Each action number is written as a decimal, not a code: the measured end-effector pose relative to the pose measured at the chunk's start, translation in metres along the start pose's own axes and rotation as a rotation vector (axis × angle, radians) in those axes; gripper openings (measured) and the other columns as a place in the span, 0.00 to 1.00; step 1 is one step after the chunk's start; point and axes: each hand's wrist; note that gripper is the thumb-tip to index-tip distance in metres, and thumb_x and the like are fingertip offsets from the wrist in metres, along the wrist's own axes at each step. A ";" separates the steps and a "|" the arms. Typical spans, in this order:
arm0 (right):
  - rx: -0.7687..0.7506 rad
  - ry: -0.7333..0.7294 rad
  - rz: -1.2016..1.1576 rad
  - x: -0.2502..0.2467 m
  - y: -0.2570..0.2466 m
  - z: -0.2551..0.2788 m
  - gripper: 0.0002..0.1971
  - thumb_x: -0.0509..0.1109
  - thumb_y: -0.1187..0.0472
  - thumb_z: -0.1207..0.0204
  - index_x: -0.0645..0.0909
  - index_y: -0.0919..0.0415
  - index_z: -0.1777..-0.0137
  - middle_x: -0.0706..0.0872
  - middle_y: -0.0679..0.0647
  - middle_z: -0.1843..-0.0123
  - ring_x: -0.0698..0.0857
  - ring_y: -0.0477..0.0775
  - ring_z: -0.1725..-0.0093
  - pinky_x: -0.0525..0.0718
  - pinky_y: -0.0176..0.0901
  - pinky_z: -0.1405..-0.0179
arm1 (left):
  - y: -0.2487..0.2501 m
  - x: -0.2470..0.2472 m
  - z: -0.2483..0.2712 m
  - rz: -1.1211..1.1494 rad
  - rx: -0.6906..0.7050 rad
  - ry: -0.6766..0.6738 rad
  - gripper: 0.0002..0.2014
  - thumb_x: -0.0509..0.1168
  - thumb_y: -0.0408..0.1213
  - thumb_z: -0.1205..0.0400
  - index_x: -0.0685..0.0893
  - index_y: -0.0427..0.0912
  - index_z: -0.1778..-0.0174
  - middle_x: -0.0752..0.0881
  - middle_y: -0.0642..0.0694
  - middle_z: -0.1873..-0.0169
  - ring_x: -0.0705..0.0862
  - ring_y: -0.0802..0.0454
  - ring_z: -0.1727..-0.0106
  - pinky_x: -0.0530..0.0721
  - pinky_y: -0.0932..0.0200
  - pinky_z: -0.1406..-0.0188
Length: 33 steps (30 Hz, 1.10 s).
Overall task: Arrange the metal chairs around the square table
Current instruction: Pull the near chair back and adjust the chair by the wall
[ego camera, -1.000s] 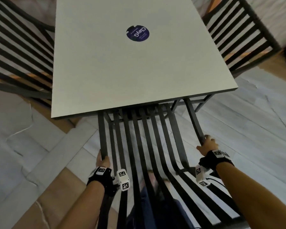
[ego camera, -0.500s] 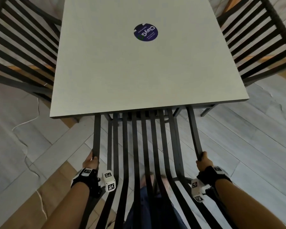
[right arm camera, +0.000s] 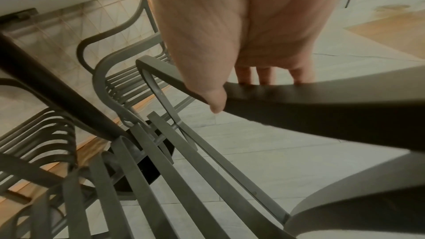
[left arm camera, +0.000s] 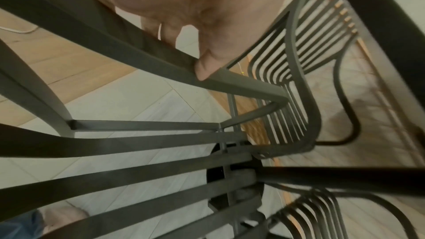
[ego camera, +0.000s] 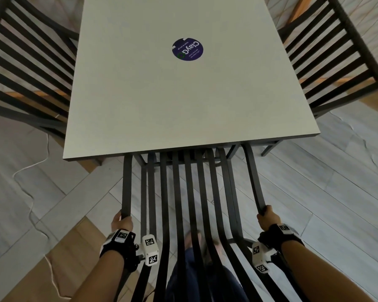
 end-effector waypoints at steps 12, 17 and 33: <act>-0.190 -0.063 -0.004 -0.042 0.007 0.008 0.26 0.68 0.60 0.21 0.66 0.60 0.24 0.82 0.66 0.35 0.83 0.66 0.39 0.83 0.55 0.41 | 0.025 0.050 0.091 -0.068 0.136 -0.100 0.35 0.66 0.37 0.24 0.64 0.49 0.20 0.72 0.35 0.25 0.76 0.31 0.31 0.77 0.40 0.31; -0.260 -0.067 0.010 -0.089 0.040 -0.008 0.28 0.70 0.58 0.21 0.66 0.61 0.23 0.77 0.66 0.28 0.78 0.66 0.30 0.77 0.52 0.32 | 0.025 0.101 0.147 0.078 0.198 -0.151 0.33 0.68 0.31 0.26 0.69 0.41 0.23 0.76 0.34 0.27 0.77 0.33 0.31 0.77 0.45 0.31; -0.484 0.117 0.038 -0.371 0.186 -0.089 0.27 0.70 0.56 0.22 0.68 0.59 0.24 0.76 0.67 0.27 0.78 0.66 0.31 0.77 0.52 0.32 | 0.091 0.243 0.422 -0.785 1.255 -0.176 0.17 0.62 0.41 0.19 0.77 0.56 0.33 0.79 0.52 0.34 0.77 0.49 0.32 0.75 0.42 0.33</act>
Point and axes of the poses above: each hand's wrist, its own z-axis away from the middle knuckle, its own x-axis out of the palm, y = z × x
